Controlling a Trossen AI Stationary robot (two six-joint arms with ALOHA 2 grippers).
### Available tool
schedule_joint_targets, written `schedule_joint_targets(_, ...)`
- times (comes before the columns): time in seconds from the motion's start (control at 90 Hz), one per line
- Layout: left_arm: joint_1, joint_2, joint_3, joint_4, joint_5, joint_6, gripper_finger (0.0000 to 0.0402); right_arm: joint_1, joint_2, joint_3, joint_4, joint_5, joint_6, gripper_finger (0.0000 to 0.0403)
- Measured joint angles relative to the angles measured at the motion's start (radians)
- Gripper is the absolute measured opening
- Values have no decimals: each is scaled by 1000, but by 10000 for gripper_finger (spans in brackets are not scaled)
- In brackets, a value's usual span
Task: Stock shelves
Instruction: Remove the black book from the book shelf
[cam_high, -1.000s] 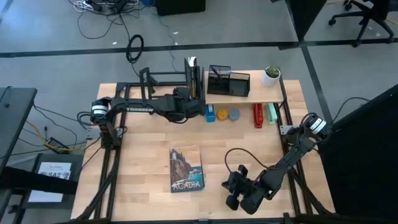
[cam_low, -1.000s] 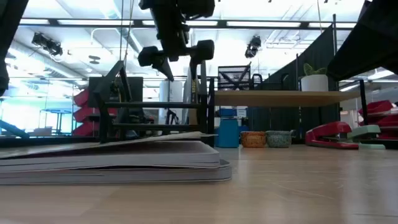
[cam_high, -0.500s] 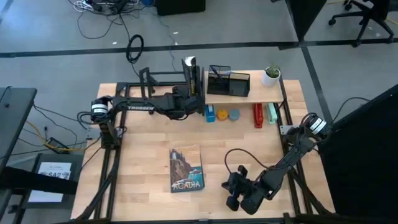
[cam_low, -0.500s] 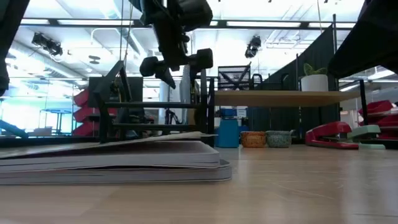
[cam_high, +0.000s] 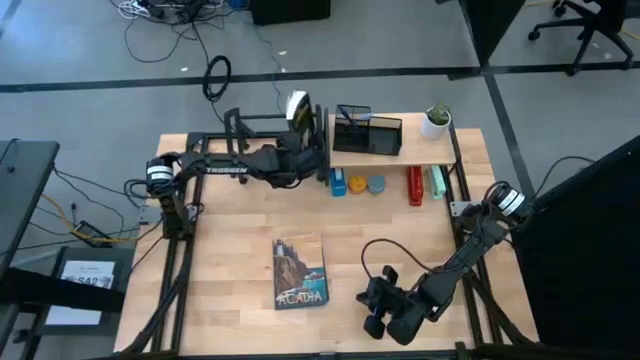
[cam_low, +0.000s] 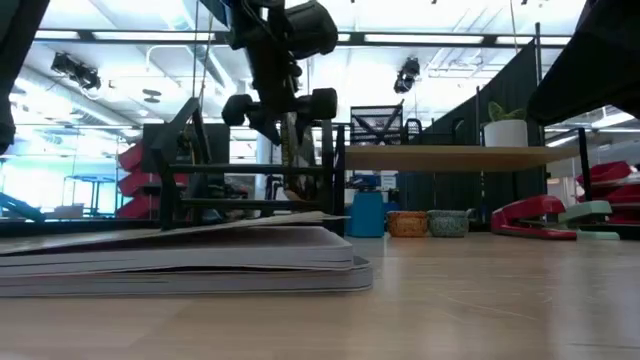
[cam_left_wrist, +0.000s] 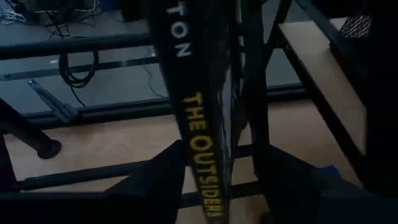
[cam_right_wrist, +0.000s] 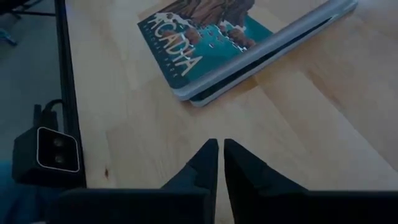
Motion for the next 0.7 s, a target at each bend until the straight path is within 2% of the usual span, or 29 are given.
schedule_joint_targets(0.256, 6, 0, 1, 43, 27, 120, 33, 0, 0, 0, 0, 0, 0, 2)
schedule_joint_targets(0.511, 6, 2, 18, 55, -9, 182, 30, 0, 0, 0, -1, 0, -1, 2)
schedule_joint_targets(0.7, -5, 2, 152, -76, -98, 278, 30, 0, 0, 0, -1, 0, -8, 1)
